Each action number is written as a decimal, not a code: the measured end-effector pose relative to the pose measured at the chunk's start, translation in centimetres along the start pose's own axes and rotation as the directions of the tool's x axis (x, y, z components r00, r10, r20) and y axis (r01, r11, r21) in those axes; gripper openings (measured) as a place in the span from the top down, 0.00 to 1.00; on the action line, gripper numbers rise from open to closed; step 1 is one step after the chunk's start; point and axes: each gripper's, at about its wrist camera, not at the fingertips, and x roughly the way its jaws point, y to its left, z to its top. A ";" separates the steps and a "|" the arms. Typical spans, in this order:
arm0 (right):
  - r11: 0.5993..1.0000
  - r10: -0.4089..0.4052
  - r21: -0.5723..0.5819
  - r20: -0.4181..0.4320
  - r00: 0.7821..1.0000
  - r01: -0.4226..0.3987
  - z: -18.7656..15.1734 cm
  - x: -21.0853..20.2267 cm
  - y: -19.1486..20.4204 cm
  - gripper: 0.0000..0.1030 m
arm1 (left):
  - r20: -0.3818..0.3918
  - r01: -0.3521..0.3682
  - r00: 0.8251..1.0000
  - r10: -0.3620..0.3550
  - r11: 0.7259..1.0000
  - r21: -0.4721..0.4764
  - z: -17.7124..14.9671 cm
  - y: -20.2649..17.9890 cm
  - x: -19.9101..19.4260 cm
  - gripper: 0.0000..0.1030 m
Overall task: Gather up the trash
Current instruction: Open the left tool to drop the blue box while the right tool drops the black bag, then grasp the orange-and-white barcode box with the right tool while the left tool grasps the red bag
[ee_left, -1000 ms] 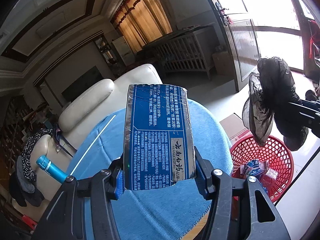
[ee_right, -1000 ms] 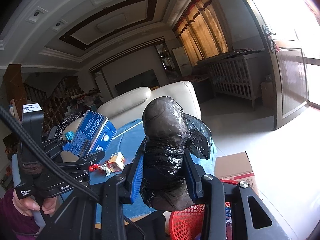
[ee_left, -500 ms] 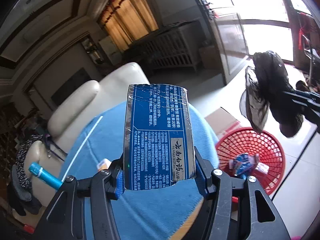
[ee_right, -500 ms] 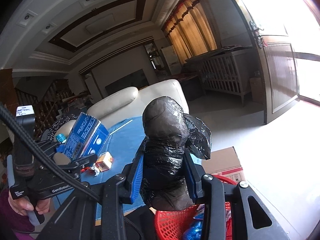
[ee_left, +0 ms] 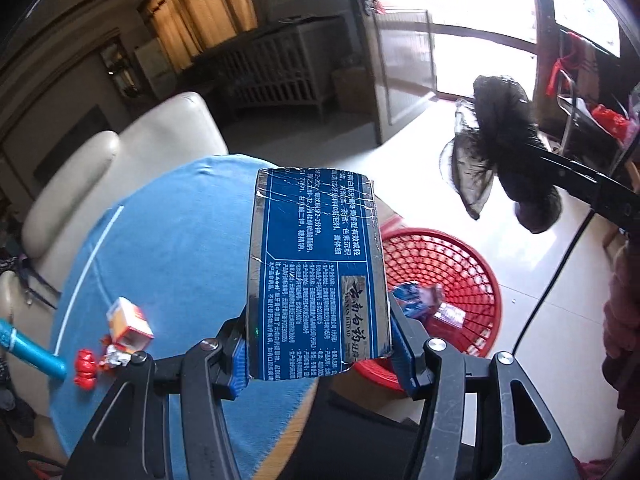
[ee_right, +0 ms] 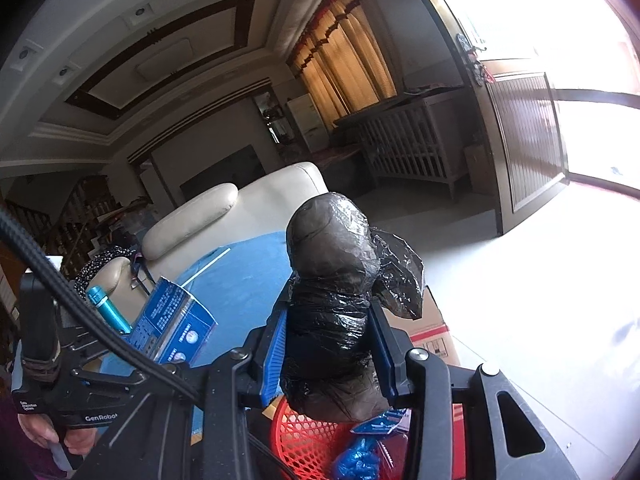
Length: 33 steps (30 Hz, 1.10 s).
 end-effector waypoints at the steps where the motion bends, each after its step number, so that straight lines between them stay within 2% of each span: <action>1: 1.000 0.002 0.003 -0.005 1.000 -0.002 -0.2 0.0 -0.1 0.58 | 0.001 0.016 1.000 -0.016 1.000 0.005 0.0 -0.3 0.1 0.42; 4: 1.000 0.013 0.009 -0.015 1.000 -0.013 -0.1 0.2 -0.1 0.49 | 0.003 0.071 0.997 -0.071 0.997 0.034 0.1 -1.4 0.6 0.42; 5: 1.000 0.014 0.011 -0.014 1.000 -0.013 -0.1 0.3 0.0 0.41 | 0.001 0.082 0.997 -0.082 0.996 0.041 0.3 -1.7 0.8 0.42; 6: 1.000 0.016 0.020 -0.013 1.000 -0.016 0.0 0.3 0.0 0.36 | -0.003 0.088 0.996 -0.088 0.995 0.046 0.3 -1.9 1.0 0.41; 9: 0.999 0.030 0.046 -0.009 1.000 -0.029 0.0 0.4 -0.4 0.36 | -0.008 0.074 0.997 -0.074 0.996 0.048 0.3 -2.1 1.3 0.41; 12: 0.999 0.021 0.043 0.001 1.000 -0.021 0.1 0.3 -0.3 0.36 | 0.012 0.037 0.999 -0.037 0.999 0.030 -0.6 -0.6 1.0 0.41; 15: 0.999 0.020 0.037 0.003 1.000 -0.020 0.2 0.3 -0.1 0.36 | -0.003 -0.015 1.000 0.015 0.999 -0.051 -1.9 2.7 1.0 0.40; 17: 0.999 0.025 0.034 0.002 1.000 -0.025 0.2 0.5 0.2 0.36 | -0.025 -0.042 0.999 0.039 0.993 -0.114 -2.5 4.8 1.4 0.40; 20: 0.999 0.042 0.024 -0.021 0.999 -0.042 0.0 1.4 0.8 0.36 | -0.062 -0.121 0.992 0.110 0.970 -0.209 -4.7 8.5 1.1 0.40; 23: 0.998 0.055 -0.004 -0.040 0.998 -0.055 -0.3 2.0 2.1 0.36 | -0.098 -0.196 0.980 0.175 0.932 -0.303 -7.5 12.3 0.2 0.40; 25: 0.997 0.065 -0.025 -0.055 0.996 -0.066 -0.3 2.7 3.1 0.36 | -0.128 -0.241 0.970 0.208 0.896 -0.373 -9.7 15.1 -0.4 0.40; 28: 0.995 0.083 -0.041 -0.078 0.993 -0.086 -0.3 3.6 4.4 0.36 | -0.184 -0.318 0.948 0.261 0.825 -0.467 -13.4 19.5 -1.6 0.40; 33: 0.990 0.124 -0.054 -0.129 0.984 -0.132 -0.5 5.7 6.8 0.36 | -0.243 -0.405 0.914 0.325 0.708 -0.578 -17.9 25.1 -3.7 0.40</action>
